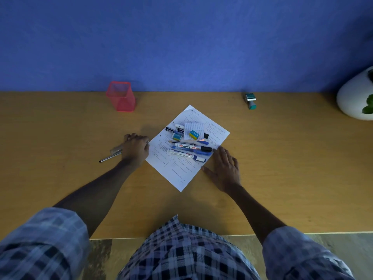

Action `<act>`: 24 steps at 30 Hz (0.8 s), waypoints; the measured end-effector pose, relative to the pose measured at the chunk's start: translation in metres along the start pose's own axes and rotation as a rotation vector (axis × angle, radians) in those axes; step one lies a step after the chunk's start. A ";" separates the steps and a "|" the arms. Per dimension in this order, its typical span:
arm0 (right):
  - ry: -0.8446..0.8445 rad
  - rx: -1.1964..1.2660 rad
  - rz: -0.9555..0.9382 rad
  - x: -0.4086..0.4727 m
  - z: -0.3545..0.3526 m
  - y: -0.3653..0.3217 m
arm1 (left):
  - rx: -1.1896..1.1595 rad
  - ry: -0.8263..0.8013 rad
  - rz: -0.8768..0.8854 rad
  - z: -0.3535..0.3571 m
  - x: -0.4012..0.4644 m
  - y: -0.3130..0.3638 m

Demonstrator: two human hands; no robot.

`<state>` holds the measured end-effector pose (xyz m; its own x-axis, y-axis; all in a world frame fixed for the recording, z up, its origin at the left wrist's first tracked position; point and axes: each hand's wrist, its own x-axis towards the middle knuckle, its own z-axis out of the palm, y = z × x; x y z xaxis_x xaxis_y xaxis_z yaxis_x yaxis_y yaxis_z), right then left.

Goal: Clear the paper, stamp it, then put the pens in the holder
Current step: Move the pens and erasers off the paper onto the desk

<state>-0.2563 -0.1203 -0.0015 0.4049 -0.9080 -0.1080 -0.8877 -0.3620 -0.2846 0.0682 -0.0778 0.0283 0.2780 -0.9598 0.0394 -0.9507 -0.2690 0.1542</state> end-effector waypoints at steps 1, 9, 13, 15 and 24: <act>0.000 -0.003 0.001 0.000 0.001 0.000 | 0.011 0.002 -0.010 0.000 -0.002 -0.003; -0.007 -0.014 -0.003 0.002 0.003 0.002 | 0.055 -0.003 -0.041 -0.002 -0.010 -0.033; -0.002 -0.031 0.000 0.001 0.003 0.003 | 0.056 0.007 -0.058 -0.006 -0.011 -0.043; 0.001 -0.030 -0.005 0.001 0.002 0.002 | 0.060 0.008 -0.061 -0.006 -0.013 -0.047; -0.008 -0.014 0.003 0.001 -0.001 0.000 | 0.010 -0.001 0.091 -0.004 -0.005 -0.004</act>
<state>-0.2564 -0.1211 -0.0007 0.4043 -0.9072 -0.1163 -0.8917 -0.3627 -0.2708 0.0709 -0.0722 0.0318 0.1898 -0.9804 0.0522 -0.9734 -0.1810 0.1405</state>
